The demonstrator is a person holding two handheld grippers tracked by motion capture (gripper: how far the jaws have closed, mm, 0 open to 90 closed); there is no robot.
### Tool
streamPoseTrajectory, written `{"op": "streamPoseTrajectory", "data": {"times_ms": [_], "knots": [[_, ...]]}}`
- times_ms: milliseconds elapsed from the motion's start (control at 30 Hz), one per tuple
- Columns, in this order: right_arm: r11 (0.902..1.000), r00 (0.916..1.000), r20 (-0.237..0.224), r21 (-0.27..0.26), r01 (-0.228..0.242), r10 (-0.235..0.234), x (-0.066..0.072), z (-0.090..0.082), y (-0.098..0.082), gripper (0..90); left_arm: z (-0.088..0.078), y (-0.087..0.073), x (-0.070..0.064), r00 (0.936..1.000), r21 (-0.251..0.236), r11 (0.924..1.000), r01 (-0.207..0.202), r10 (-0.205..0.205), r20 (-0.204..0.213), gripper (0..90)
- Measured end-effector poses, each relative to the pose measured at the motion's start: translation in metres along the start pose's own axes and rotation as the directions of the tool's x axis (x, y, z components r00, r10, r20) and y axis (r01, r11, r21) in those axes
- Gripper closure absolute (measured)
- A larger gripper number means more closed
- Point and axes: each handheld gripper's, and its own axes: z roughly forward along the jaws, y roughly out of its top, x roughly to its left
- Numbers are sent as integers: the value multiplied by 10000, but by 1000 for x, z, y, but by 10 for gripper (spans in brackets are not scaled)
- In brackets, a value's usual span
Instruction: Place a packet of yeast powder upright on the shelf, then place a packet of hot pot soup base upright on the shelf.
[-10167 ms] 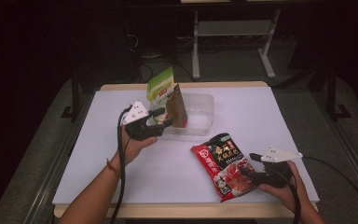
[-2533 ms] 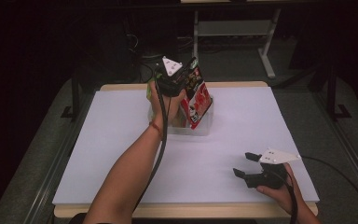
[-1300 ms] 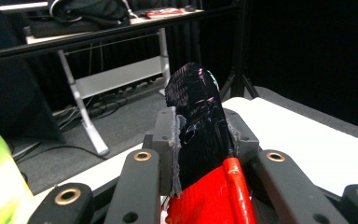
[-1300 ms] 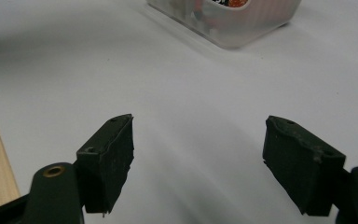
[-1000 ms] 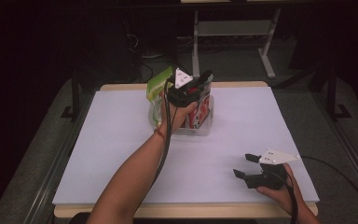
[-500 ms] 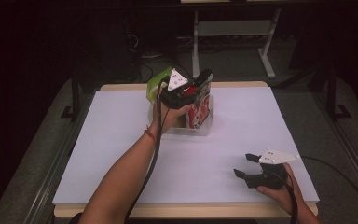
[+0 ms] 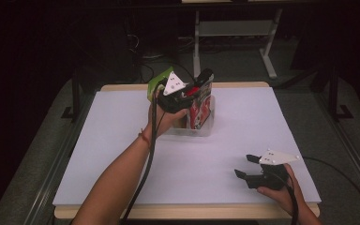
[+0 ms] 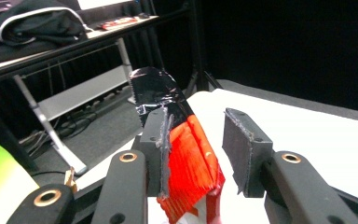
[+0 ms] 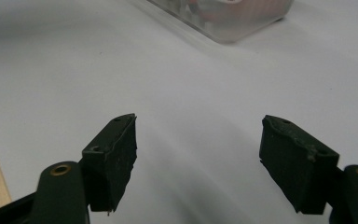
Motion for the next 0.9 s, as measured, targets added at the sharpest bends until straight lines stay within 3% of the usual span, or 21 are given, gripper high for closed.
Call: {"op": "streamPoseTrajectory", "data": {"times_ms": [200,300,467,667,900], "knots": [[10000,10000,59,-25,-26,26,-2,1,1,271,-4,2,-1,9993,114,9994,-331,329,154,628],[10000,10000,67,30,-55,55,-2,2,1,273,-8,1,-1,9992,85,9996,-270,267,282,624],[10000,10000,99,-23,-15,15,-2,1,2,273,-15,2,-3,9974,97,9977,-673,670,281,618],[9999,9998,140,-61,142,-141,1,0,3,274,-32,6,-4,9950,-66,9963,-853,855,523,597],[10000,9998,192,-48,60,-59,0,-1,3,275,-43,2,-5,9916,138,9932,-1154,1144,605,561]]}}
